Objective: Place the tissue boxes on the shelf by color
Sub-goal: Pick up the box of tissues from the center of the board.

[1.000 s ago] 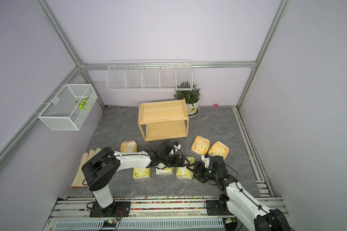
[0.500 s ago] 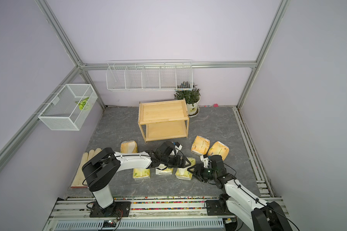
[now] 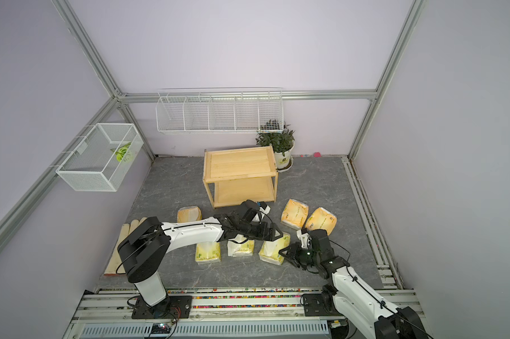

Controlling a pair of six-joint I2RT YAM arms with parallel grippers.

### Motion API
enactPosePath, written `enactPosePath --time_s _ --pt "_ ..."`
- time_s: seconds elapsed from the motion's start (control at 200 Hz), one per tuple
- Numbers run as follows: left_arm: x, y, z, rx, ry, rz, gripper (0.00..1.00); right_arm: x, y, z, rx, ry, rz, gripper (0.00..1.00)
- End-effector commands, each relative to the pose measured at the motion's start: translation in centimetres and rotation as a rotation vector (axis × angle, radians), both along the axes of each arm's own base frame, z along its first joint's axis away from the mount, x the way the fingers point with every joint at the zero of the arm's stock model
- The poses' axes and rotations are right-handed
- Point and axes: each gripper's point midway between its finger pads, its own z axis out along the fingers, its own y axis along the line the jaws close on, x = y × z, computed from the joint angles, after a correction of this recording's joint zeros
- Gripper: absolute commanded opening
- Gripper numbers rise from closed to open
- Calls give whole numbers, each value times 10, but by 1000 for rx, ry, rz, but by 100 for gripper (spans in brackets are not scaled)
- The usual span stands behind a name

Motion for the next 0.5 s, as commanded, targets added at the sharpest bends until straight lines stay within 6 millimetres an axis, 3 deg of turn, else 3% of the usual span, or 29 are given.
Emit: enactPosePath --time_s 0.0,0.12,0.28,0.38,0.495 --pt "21 2 56 -20 -139 25 100 6 1 16 0 -47 5 23" --pt "49 22 110 -32 -244 112 100 9 3 34 14 -79 5 23" --pt "81 72 166 29 -375 290 100 16 7 61 51 -125 7 22" --pt "91 102 187 53 -438 358 100 23 12 75 76 -154 10 21" --pt "99 140 194 78 -438 436 100 34 19 90 101 -182 23 20"
